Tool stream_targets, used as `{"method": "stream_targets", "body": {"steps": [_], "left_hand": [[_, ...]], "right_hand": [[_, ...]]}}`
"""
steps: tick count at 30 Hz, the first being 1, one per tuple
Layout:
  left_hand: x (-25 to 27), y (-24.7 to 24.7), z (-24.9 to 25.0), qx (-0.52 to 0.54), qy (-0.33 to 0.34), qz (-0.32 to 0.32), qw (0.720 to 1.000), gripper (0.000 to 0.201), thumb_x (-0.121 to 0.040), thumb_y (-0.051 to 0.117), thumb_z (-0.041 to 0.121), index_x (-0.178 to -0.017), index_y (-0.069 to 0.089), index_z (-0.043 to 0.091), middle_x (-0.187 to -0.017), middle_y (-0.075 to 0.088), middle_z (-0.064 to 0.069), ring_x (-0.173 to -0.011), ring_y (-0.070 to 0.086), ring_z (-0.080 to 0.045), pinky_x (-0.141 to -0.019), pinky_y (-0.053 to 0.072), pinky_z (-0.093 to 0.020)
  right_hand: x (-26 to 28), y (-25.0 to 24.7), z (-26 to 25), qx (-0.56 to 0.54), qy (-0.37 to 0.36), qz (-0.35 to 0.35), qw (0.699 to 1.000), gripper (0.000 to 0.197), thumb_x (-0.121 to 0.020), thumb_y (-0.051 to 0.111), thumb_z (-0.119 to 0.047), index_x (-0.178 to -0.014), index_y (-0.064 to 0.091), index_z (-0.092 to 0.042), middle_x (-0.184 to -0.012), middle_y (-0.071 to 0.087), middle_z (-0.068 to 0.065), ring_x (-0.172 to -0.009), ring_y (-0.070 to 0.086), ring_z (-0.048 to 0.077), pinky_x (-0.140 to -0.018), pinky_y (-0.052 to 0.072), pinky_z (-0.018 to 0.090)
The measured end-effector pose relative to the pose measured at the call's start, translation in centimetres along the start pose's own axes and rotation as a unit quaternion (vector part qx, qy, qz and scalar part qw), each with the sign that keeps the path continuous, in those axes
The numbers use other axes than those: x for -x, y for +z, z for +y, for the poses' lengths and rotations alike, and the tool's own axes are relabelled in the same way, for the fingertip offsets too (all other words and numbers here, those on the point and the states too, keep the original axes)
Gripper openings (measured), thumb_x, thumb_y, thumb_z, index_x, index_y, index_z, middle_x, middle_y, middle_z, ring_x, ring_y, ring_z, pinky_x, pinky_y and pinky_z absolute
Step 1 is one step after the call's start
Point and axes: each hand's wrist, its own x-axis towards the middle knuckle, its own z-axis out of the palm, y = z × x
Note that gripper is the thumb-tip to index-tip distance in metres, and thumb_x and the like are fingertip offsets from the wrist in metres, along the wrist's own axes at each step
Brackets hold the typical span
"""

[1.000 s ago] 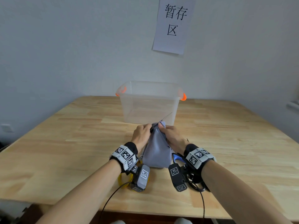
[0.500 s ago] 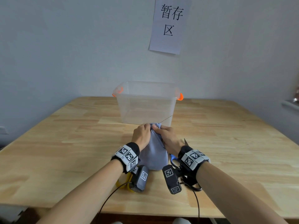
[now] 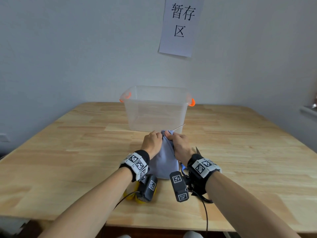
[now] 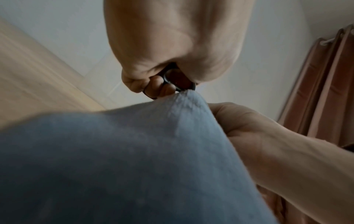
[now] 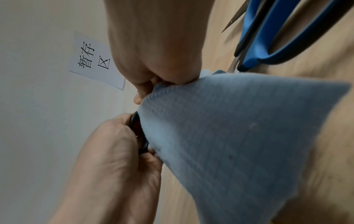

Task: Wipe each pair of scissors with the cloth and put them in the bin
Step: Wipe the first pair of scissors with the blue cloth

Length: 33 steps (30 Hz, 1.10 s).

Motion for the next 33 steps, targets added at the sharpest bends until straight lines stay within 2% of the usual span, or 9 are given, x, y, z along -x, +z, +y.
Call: {"method": "stream_targets", "body": {"steps": [4, 9, 13, 16, 18, 22, 25, 30, 33], "left_hand": [[0.2, -0.2, -0.2, -0.009, -0.002, -0.001, 1.0, 0.034, -0.104, 0.033, 0.017, -0.102, 0.06, -0.002, -0.115, 0.063, -0.024, -0.107, 0.055, -0.035, -0.08, 0.035, -0.033], [0.5, -0.4, -0.3, -0.022, 0.005, 0.003, 1.0, 0.029, -0.103, 0.032, 0.014, -0.093, 0.057, 0.003, -0.114, 0.063, -0.025, -0.105, 0.055, -0.036, -0.075, 0.031, -0.031], [0.8, -0.6, -0.3, -0.02, 0.006, 0.002, 1.0, 0.032, -0.104, 0.033, 0.013, -0.098, 0.06, -0.003, -0.114, 0.063, -0.025, -0.107, 0.055, -0.037, -0.078, 0.034, -0.034], [0.8, -0.6, -0.6, -0.01, -0.005, 0.003, 1.0, 0.027, -0.103, 0.033, 0.016, -0.09, 0.055, 0.006, -0.111, 0.063, -0.024, -0.101, 0.055, -0.036, -0.075, 0.033, -0.033], [0.8, -0.7, -0.7, -0.008, -0.007, 0.004, 1.0, 0.026, -0.102, 0.033, 0.017, -0.089, 0.053, 0.008, -0.11, 0.064, -0.023, -0.098, 0.054, -0.034, -0.075, 0.033, -0.032], [0.9, -0.9, -0.7, -0.012, -0.005, 0.01, 1.0, 0.027, -0.103, 0.034, 0.016, -0.09, 0.056, 0.006, -0.112, 0.064, -0.024, -0.102, 0.055, -0.035, -0.076, 0.034, -0.032], [1.0, -1.2, -0.8, -0.009, -0.006, 0.011, 1.0, 0.032, -0.103, 0.034, 0.016, -0.101, 0.062, 0.0, -0.115, 0.064, -0.023, -0.105, 0.055, -0.035, -0.076, 0.033, -0.03], [1.1, -1.5, -0.8, -0.013, -0.005, 0.014, 1.0, 0.032, -0.103, 0.034, 0.015, -0.099, 0.062, 0.0, -0.115, 0.064, -0.022, -0.102, 0.054, -0.034, -0.075, 0.032, -0.03], [1.1, -1.6, -1.0, -0.023, -0.004, 0.013, 1.0, 0.028, -0.102, 0.034, 0.014, -0.09, 0.057, 0.004, -0.112, 0.064, -0.022, -0.09, 0.048, -0.028, -0.074, 0.031, -0.03]], "right_hand": [[-0.2, 0.0, 0.1, 0.001, 0.004, 0.013, 1.0, 0.02, -0.086, 0.075, -0.013, -0.086, 0.068, 0.006, -0.087, 0.067, 0.024, -0.085, 0.064, 0.033, -0.092, 0.052, 0.052], [-0.3, 0.3, 0.2, -0.015, 0.015, 0.024, 0.999, 0.015, -0.089, 0.071, -0.009, -0.079, 0.071, 0.002, -0.081, 0.069, 0.02, -0.08, 0.066, 0.03, -0.084, 0.053, 0.042], [-0.4, 0.5, 0.3, -0.011, 0.013, 0.034, 0.999, 0.02, -0.084, 0.077, -0.016, -0.084, 0.071, 0.004, -0.088, 0.068, 0.023, -0.086, 0.064, 0.032, -0.087, 0.052, 0.045], [-0.4, 0.4, 0.2, -0.019, 0.016, 0.032, 0.999, 0.014, -0.088, 0.073, -0.012, -0.083, 0.073, 0.002, -0.084, 0.07, 0.019, -0.08, 0.066, 0.029, -0.084, 0.054, 0.041], [-0.5, 0.3, 0.2, -0.03, 0.016, 0.027, 0.999, 0.013, -0.09, 0.07, -0.01, -0.084, 0.073, 0.002, -0.082, 0.07, 0.018, -0.077, 0.066, 0.027, -0.082, 0.054, 0.039], [-0.5, 0.2, 0.2, -0.04, 0.021, 0.024, 0.999, 0.014, -0.09, 0.07, -0.01, -0.082, 0.074, 0.0, -0.081, 0.07, 0.015, -0.074, 0.066, 0.024, -0.079, 0.053, 0.037], [-0.7, 0.4, -0.1, -0.033, 0.024, 0.038, 0.998, 0.016, -0.09, 0.071, -0.012, -0.076, 0.075, -0.004, -0.077, 0.07, 0.013, -0.071, 0.066, 0.023, -0.077, 0.053, 0.037], [-0.8, 0.8, -0.3, -0.033, 0.028, 0.062, 0.997, 0.015, -0.089, 0.072, -0.011, -0.075, 0.074, -0.004, -0.073, 0.071, 0.011, -0.068, 0.065, 0.022, -0.072, 0.053, 0.035], [-0.8, 0.8, -0.2, -0.032, 0.03, 0.078, 0.996, 0.013, -0.088, 0.073, -0.01, -0.077, 0.073, -0.004, -0.075, 0.071, 0.012, -0.068, 0.066, 0.021, -0.071, 0.053, 0.035]]}}
